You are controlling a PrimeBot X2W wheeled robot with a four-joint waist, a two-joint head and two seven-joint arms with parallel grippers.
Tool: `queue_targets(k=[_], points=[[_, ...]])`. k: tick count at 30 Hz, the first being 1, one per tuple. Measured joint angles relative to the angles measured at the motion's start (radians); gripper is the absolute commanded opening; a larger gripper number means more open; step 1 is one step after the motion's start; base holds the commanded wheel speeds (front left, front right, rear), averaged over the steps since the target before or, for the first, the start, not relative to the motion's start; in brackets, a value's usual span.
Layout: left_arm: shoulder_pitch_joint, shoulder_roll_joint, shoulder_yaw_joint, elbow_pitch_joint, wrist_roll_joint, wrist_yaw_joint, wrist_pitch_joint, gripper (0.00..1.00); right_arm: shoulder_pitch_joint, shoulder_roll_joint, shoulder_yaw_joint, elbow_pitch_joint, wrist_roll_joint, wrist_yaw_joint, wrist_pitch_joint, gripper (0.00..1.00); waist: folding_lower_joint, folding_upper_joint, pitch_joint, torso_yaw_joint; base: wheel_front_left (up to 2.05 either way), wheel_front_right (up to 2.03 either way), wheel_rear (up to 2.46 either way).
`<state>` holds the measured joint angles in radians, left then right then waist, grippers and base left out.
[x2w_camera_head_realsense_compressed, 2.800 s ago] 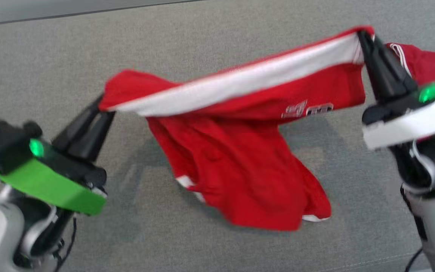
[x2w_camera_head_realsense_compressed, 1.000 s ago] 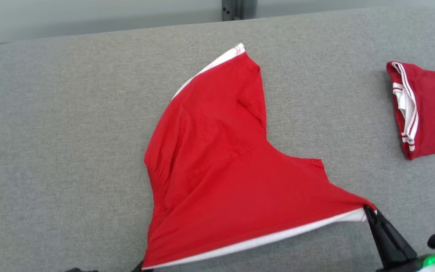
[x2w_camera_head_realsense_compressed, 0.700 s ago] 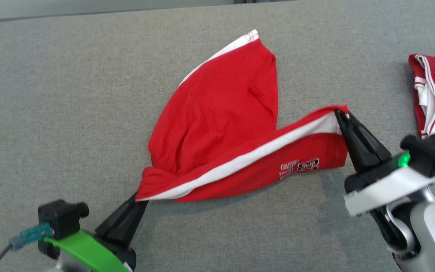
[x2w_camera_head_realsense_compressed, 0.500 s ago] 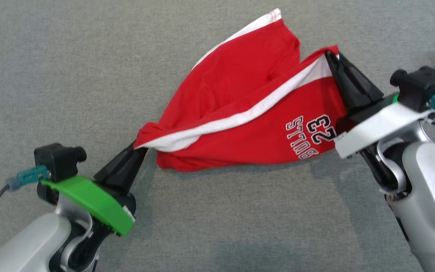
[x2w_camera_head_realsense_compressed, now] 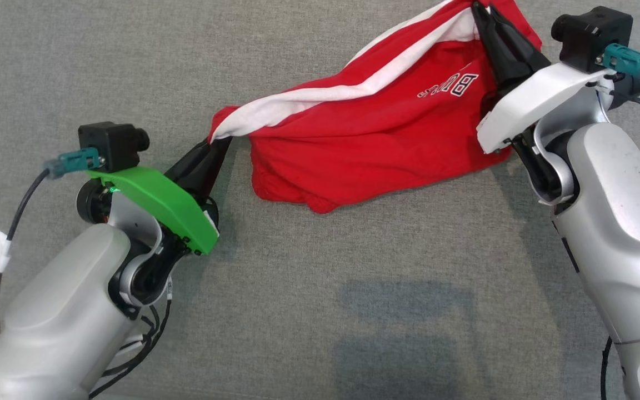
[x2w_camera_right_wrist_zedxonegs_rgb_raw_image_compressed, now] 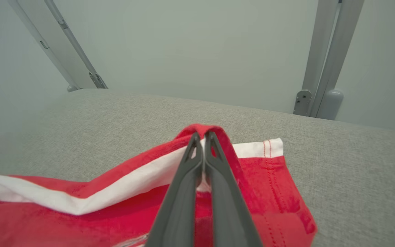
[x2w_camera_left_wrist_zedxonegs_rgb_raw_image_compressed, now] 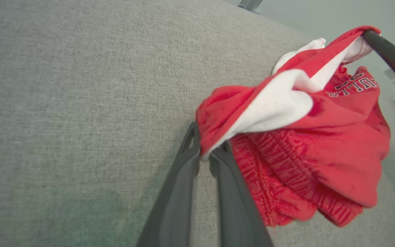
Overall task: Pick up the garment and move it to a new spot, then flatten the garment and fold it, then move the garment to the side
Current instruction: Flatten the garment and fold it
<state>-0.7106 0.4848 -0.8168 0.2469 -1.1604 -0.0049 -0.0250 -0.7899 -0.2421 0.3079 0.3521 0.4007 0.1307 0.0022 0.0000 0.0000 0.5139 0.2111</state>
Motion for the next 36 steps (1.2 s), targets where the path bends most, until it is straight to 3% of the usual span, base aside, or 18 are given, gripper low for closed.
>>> queue_targets(k=[14,19,20,21,22,23,27,30,33,36], points=[[-0.139,-0.077,-0.035,0.203,0.041,-0.063,0.026,0.00,-0.121,0.085,-0.205,0.229,-0.239,0.000,-0.039,0.00,0.0000,0.0000,0.014,-0.015,0.00,0.00,0.00],[-0.144,-0.094,-0.046,0.248,0.042,-0.074,0.034,0.00,-0.128,0.122,-0.220,0.269,-0.274,0.000,-0.020,0.00,0.0000,0.0000,0.010,-0.018,0.00,0.00,0.00],[-0.146,-0.096,-0.048,0.254,0.042,-0.075,0.034,0.10,-0.132,0.129,-0.220,0.279,-0.274,0.000,-0.015,0.00,0.0000,0.0000,0.009,-0.018,0.00,0.00,0.00],[-0.148,-0.097,-0.049,0.260,0.042,-0.077,0.034,0.30,-0.135,0.133,-0.219,0.285,-0.274,0.000,-0.012,0.69,0.0000,0.0000,0.010,-0.018,0.00,0.00,0.00],[-0.150,-0.099,-0.049,0.265,0.042,-0.079,0.031,0.52,-0.139,0.137,-0.216,0.290,-0.273,0.000,-0.010,1.00,0.0000,0.0000,0.011,-0.018,0.00,0.00,0.00],[-0.152,-0.101,-0.048,0.269,0.042,-0.080,0.025,1.00,-0.142,0.137,-0.210,0.292,-0.274,0.000,-0.010,1.00,0.0000,0.0000,0.012,-0.018,0.00,0.00,0.00],[-0.159,-0.099,-0.051,0.270,0.058,-0.078,-0.003,1.00,-0.143,0.139,-0.186,0.289,-0.284,0.000,-0.010,1.00,0.0000,0.0000,0.004,-0.021,0.00,0.00,0.00],[-0.142,-0.065,-0.050,0.235,0.102,-0.052,-0.059,1.00,-0.120,0.139,-0.181,0.270,-0.292,0.000,0.025,1.00,0.0000,0.0000,-0.010,-0.030,0.00,0.00,0.00],[-0.071,-0.011,-0.041,0.155,0.177,0.032,-0.175,1.00,-0.063,0.135,-0.170,0.237,-0.295,0.000,0.115,1.00,0.0000,0.0000,-0.035,-0.041,0.00,0.00,0.00],[0.021,0.033,-0.018,0.040,0.231,0.124,-0.221,1.00,-0.042,0.096,-0.154,0.175,-0.345,0.000,0.233,1.00,0.0000,0.0000,-0.058,-0.053,0.00,0.00,0.00]])
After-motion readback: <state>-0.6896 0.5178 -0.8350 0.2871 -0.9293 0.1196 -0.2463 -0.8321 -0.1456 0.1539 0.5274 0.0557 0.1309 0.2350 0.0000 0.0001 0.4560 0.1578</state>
